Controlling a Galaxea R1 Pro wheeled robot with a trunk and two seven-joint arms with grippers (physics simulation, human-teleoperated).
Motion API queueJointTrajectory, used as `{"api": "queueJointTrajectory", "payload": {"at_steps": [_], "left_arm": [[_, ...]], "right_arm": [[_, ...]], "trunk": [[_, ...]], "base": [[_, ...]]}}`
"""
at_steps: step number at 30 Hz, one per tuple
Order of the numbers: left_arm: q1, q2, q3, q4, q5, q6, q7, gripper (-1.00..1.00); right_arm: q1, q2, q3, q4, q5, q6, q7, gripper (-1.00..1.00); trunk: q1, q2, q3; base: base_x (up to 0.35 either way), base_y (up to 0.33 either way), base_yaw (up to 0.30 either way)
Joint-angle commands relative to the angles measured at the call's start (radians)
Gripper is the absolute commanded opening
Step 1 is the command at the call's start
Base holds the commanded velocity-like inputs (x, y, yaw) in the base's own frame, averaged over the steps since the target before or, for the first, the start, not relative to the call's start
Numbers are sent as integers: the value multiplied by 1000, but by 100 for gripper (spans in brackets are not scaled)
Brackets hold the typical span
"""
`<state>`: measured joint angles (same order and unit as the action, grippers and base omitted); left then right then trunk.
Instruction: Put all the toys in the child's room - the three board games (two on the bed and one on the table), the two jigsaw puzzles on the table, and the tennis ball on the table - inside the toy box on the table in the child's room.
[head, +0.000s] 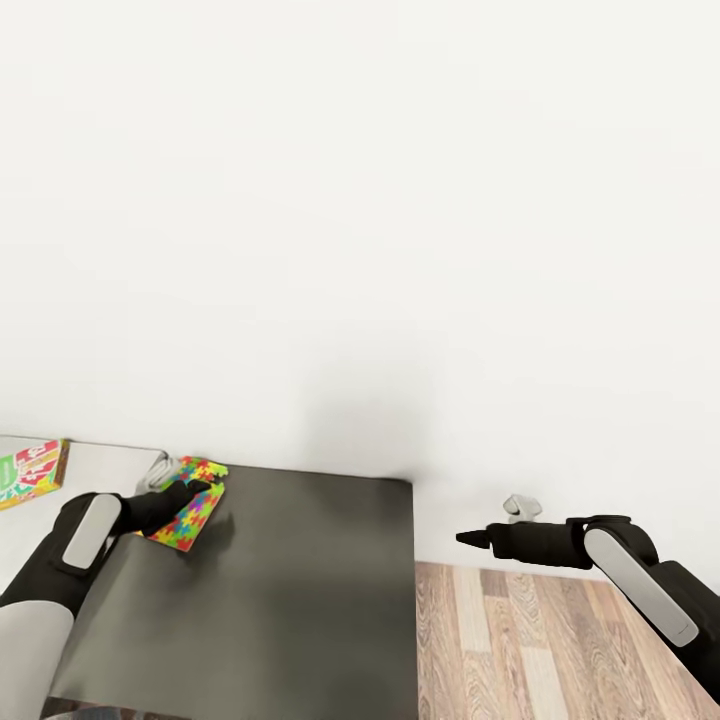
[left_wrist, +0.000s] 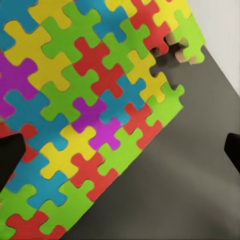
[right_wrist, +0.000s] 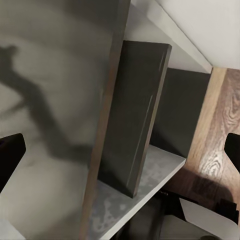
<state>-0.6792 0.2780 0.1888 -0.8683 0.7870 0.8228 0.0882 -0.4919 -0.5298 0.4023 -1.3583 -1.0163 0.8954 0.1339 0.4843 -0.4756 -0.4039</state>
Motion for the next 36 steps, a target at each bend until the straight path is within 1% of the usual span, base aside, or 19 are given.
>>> {"api": "queueJointTrajectory", "payload": {"at_steps": [1,11,36], "left_arm": [[0,0,2,9,-20,6,15,100],[1,1,2,9,-19,6,25,100],[5,1,-3,9,-18,4,27,100]], "right_arm": [[-1,-1,1,0,8,2,8,100],[-1,-1,1,-2,8,2,8,100],[-2,-1,1,-2,8,2,8,100]], "trunk": [[8,-1,-3],[8,-1,-8],[8,-1,-9]], "base": [[0,0,0],[0,0,0],[0,0,0]]}}
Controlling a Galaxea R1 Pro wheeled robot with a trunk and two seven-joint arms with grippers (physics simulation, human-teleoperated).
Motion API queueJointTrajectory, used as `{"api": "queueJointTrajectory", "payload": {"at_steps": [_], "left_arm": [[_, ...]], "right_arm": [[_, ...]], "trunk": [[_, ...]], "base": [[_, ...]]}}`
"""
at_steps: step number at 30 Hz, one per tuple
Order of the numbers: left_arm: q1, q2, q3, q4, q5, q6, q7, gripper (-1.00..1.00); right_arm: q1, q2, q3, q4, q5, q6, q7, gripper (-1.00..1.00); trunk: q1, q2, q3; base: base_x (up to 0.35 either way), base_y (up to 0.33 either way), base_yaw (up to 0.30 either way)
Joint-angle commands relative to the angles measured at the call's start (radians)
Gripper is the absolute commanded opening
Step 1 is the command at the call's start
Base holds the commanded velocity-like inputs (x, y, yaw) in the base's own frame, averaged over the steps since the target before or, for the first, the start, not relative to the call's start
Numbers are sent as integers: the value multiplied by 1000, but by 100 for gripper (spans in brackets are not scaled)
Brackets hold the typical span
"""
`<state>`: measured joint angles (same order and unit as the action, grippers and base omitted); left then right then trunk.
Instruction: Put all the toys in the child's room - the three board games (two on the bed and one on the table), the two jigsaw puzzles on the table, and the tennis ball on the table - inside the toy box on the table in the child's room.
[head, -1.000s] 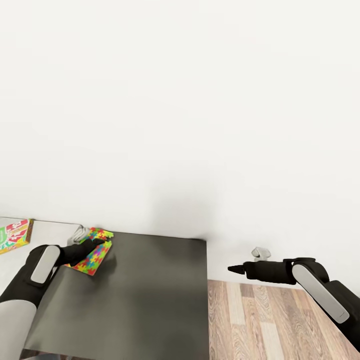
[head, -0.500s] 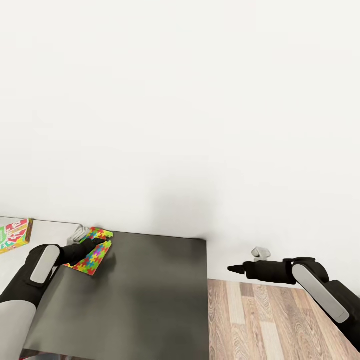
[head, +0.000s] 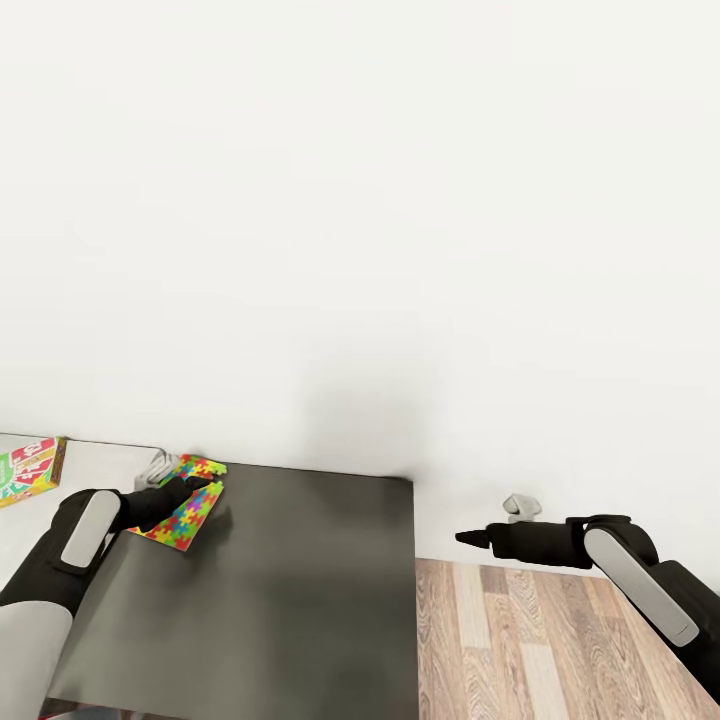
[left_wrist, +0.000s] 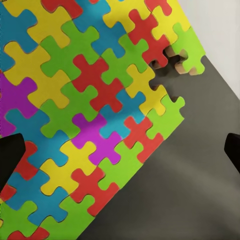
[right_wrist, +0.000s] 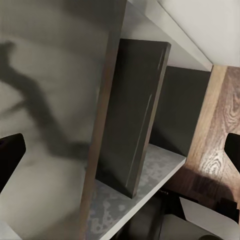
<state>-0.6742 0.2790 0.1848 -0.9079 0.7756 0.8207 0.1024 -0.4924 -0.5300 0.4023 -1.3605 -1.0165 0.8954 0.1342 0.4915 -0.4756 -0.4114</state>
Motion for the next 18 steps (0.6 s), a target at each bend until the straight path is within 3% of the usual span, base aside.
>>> {"api": "queueJointTrajectory", "payload": {"at_steps": [1,18], "left_arm": [[0,0,1,49,-7,6,13,100],[2,0,2,47,-7,7,14,100]], "right_arm": [[-1,-1,1,0,9,2,8,100],[-1,-1,1,0,9,2,8,100]], "trunk": [[1,-1,-2],[1,-1,-2]], "base": [[0,0,0],[-29,0,0]]}}
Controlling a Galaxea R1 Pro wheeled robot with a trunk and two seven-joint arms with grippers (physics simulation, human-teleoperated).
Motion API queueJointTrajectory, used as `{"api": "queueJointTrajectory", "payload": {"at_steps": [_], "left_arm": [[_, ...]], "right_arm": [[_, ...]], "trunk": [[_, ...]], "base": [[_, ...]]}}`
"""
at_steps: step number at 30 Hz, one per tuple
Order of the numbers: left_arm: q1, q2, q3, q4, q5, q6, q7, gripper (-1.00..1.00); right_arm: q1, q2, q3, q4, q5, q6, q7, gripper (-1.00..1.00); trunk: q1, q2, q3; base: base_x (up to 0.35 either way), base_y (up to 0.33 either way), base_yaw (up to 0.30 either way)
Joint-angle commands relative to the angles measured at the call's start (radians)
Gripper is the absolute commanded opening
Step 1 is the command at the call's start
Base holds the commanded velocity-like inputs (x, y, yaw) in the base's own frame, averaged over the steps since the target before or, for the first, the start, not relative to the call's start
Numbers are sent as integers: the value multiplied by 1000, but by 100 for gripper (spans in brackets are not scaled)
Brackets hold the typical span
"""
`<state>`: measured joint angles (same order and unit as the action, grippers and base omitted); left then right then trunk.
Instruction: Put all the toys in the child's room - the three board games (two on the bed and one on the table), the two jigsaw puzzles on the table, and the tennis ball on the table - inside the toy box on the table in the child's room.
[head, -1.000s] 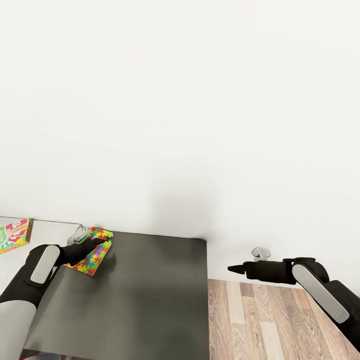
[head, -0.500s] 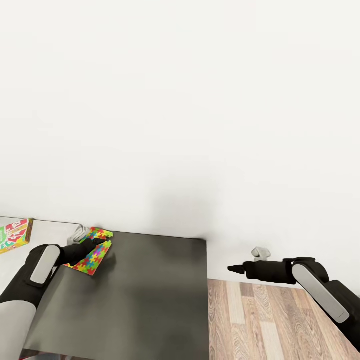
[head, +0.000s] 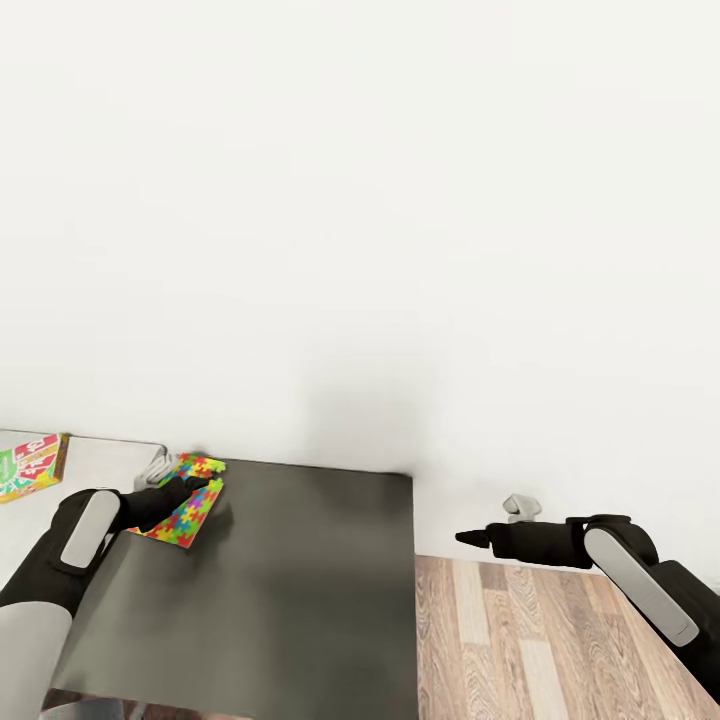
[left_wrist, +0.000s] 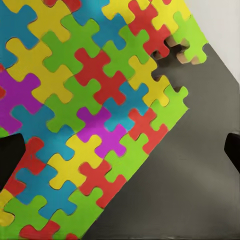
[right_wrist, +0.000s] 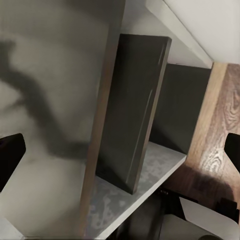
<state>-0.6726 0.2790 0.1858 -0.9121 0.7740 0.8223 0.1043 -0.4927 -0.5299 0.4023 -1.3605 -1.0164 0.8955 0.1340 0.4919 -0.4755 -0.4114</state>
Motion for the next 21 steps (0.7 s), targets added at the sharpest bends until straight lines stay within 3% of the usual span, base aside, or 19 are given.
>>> {"api": "queueJointTrajectory", "payload": {"at_steps": [1,8,21], "left_arm": [[0,0,2,52,-5,6,12,100],[1,-1,2,51,-4,6,10,100],[1,-2,1,42,-2,6,8,100]], "right_arm": [[-1,-1,1,0,9,2,8,100],[-1,-1,1,0,9,2,8,100],[0,-2,1,0,9,2,8,100]], "trunk": [[0,-1,-2],[0,-1,-2],[0,-1,-2]], "base": [[-196,0,0],[-155,0,0],[-33,0,0]]}}
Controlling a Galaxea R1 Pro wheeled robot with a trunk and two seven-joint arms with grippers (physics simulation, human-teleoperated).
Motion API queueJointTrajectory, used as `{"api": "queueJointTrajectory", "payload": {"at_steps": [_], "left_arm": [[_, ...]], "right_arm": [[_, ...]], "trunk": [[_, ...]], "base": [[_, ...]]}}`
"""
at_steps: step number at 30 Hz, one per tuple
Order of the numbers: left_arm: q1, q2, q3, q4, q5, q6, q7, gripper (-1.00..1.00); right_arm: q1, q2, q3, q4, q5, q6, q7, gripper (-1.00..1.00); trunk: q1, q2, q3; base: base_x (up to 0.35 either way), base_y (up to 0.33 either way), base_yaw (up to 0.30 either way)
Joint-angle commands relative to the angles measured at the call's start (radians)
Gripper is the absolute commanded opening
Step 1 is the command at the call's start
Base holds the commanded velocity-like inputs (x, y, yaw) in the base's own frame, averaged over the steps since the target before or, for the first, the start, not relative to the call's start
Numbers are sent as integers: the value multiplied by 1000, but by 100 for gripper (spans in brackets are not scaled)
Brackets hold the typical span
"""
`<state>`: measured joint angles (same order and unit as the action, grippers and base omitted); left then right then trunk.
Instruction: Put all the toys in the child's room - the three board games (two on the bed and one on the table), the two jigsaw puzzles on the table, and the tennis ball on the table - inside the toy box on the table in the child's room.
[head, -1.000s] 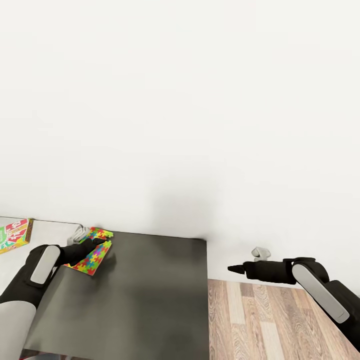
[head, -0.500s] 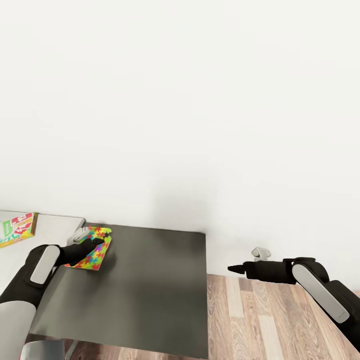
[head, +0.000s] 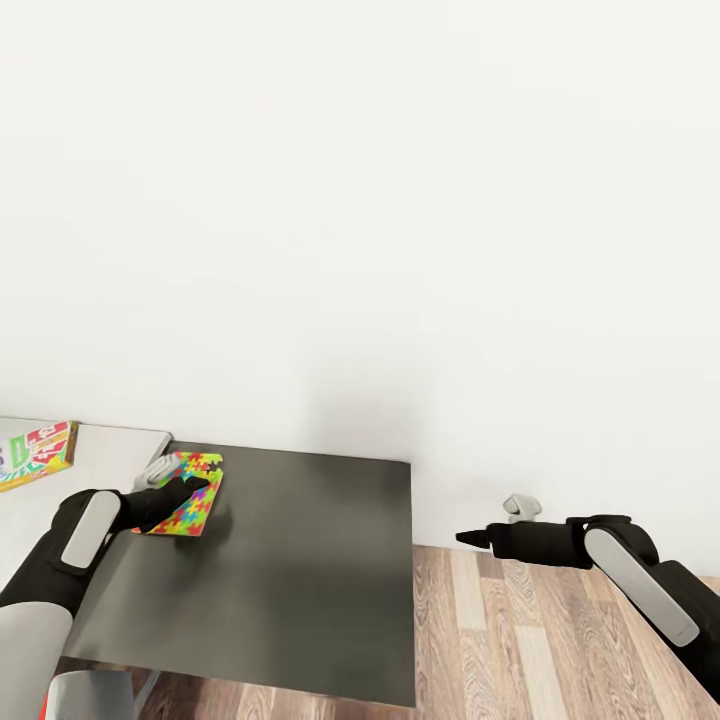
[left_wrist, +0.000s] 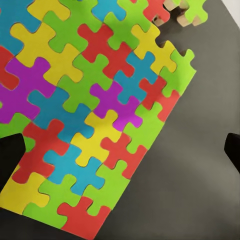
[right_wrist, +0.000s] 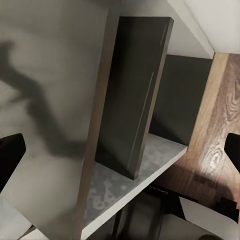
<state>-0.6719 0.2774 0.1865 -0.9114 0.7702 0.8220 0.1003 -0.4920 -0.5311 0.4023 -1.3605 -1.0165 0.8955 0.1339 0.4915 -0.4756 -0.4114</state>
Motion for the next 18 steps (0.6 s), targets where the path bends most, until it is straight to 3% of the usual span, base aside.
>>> {"api": "queueJointTrajectory", "payload": {"at_steps": [1,18], "left_arm": [[0,0,1,41,1,6,11,100],[0,-8,-1,36,3,6,11,100]], "right_arm": [[-1,-1,1,0,9,2,8,100],[-1,-4,1,-7,9,2,9,100]], "trunk": [[1,-1,-2],[1,-1,-2]], "base": [[-8,0,0],[-2,0,-14]]}}
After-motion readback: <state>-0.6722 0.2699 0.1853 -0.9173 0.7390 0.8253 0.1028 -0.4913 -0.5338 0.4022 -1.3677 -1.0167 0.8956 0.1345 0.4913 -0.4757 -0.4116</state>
